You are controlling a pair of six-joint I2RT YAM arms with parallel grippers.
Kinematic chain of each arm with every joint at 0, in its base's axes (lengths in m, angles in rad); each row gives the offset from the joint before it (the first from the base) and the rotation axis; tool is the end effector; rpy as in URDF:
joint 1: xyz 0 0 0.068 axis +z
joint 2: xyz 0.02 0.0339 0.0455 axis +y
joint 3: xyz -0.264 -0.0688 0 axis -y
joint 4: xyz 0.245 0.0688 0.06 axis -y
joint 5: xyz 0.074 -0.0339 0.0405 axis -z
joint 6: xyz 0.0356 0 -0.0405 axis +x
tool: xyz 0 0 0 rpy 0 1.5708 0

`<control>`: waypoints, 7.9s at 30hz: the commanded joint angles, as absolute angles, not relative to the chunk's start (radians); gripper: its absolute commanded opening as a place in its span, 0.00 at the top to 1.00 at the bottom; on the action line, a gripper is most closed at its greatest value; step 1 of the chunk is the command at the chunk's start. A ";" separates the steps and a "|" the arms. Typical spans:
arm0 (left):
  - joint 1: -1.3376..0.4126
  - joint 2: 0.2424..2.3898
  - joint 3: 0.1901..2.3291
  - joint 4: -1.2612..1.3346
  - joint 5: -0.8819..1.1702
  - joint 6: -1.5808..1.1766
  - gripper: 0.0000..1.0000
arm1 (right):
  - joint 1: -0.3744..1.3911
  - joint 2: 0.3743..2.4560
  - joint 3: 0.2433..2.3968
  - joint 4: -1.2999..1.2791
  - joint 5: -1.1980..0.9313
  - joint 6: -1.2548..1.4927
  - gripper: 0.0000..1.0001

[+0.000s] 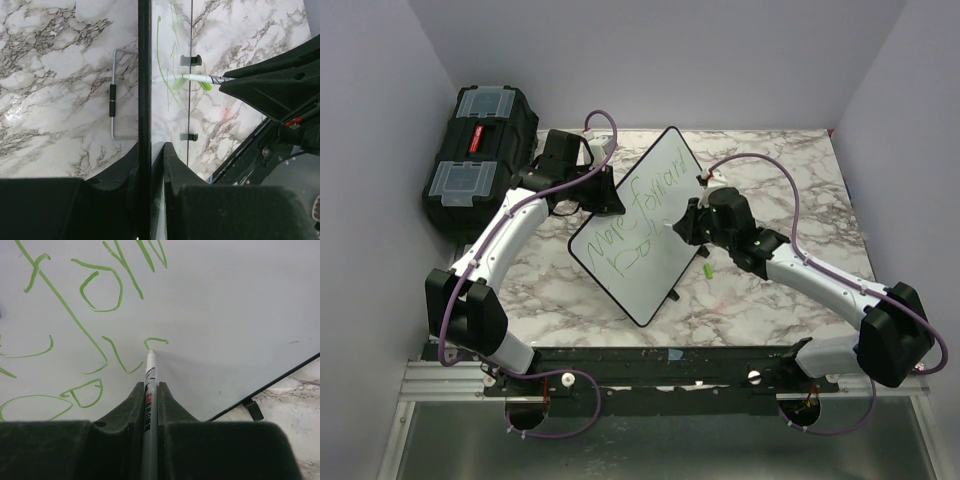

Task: Write a sentence on the whiteboard

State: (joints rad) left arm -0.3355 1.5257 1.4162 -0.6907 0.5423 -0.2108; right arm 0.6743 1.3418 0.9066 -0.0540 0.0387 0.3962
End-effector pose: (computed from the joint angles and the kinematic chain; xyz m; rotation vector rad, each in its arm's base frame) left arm 0.3065 -0.1263 0.3351 0.4182 2.3704 -0.9020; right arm 0.2385 0.1889 0.2702 -0.2692 2.1012 0.6135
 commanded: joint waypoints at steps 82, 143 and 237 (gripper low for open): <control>-0.385 1.557 1.374 -0.747 0.448 -0.080 1.00 | 0.591 1.285 0.960 -0.173 0.098 0.392 0.99; -0.405 1.543 1.390 -0.756 0.445 -0.075 1.00 | 0.460 1.469 1.061 -0.011 -0.191 0.498 0.99; -0.407 1.545 1.389 -0.759 0.439 -0.072 1.00 | 0.459 1.461 0.978 -0.028 -0.147 0.441 0.99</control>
